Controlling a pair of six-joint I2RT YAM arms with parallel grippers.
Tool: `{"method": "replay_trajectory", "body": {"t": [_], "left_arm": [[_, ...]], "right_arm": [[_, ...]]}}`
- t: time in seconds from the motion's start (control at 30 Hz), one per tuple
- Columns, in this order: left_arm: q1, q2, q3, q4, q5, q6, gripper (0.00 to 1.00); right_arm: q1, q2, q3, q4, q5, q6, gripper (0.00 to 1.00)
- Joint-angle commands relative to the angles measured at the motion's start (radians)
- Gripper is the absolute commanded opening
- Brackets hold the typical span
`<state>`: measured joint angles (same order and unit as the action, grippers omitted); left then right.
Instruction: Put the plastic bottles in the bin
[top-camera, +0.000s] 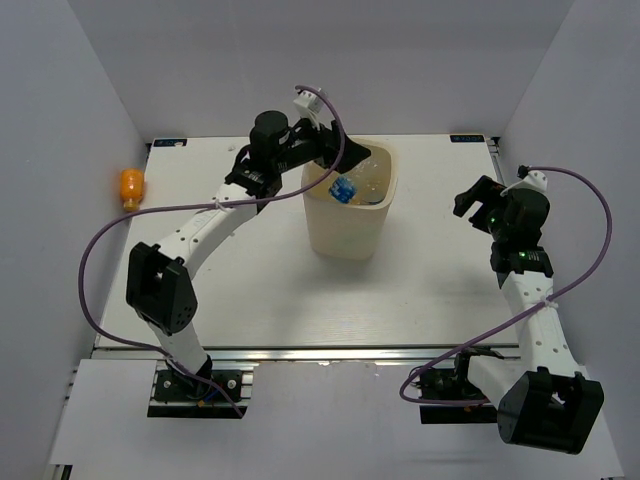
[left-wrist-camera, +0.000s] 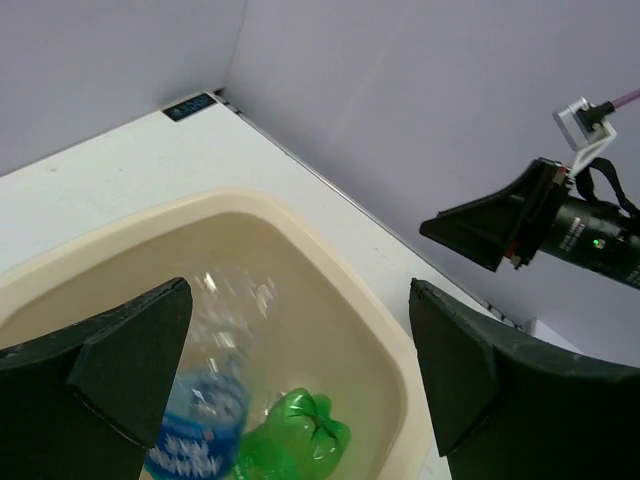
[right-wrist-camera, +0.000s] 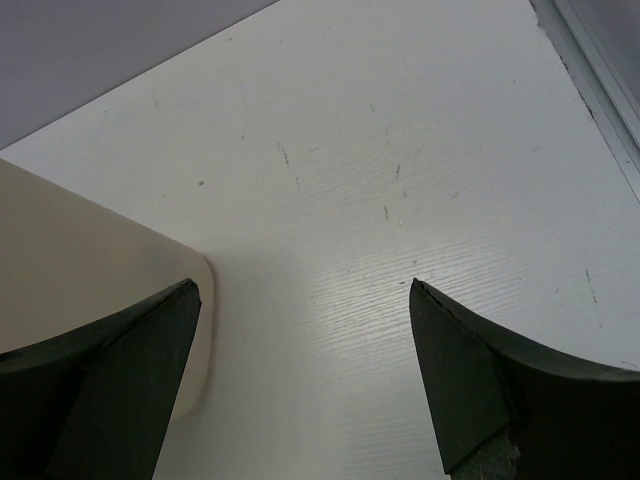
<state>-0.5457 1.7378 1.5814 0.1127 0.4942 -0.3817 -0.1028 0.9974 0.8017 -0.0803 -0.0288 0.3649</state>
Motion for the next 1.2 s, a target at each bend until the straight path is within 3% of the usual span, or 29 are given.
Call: {"method": "replay_trajectory", "body": {"t": [0.0, 0.17, 0.27, 0.37, 0.53, 0.63, 0.77, 0.9, 1.17], "left_arm": [[-0.003, -0.078, 0.020, -0.052, -0.089, 0.044, 0.98], [0.019, -0.103, 0.091, -0.237, -0.343, 0.112, 0.98], [0.119, -0.121, 0.118, -0.327, -0.433, 0.101, 0.98], [0.339, -0.129, 0.091, -0.357, -0.454, 0.034, 0.98], [0.480, -0.067, 0.036, -0.329, -0.744, 0.144, 0.98], [0.561, 0.024, 0.014, -0.282, -0.767, 0.275, 0.98], [0.686, 0.192, 0.132, -0.356, -0.836, 0.351, 0.98], [0.750, 0.372, 0.213, -0.369, -0.887, 0.438, 0.98], [0.842, 0.592, 0.394, -0.416, -0.879, 0.558, 0.98]], "right_arm": [[-0.005, 0.007, -0.004, 0.028, 0.010, -0.007, 0.89], [-0.005, 0.003, -0.002, 0.022, 0.013, -0.014, 0.89], [-0.003, -0.005, -0.002, 0.019, 0.020, -0.015, 0.89], [-0.005, -0.008, -0.001, 0.020, 0.023, -0.018, 0.89], [-0.006, 0.007, 0.001, 0.031, 0.023, -0.014, 0.89], [-0.006, 0.021, 0.008, 0.019, 0.023, -0.017, 0.89], [-0.006, 0.043, 0.019, 0.017, 0.070, -0.027, 0.89], [-0.008, 0.082, 0.043, 0.017, 0.087, -0.018, 0.89], [-0.008, 0.104, 0.085, 0.005, 0.102, 0.015, 0.89]]}}
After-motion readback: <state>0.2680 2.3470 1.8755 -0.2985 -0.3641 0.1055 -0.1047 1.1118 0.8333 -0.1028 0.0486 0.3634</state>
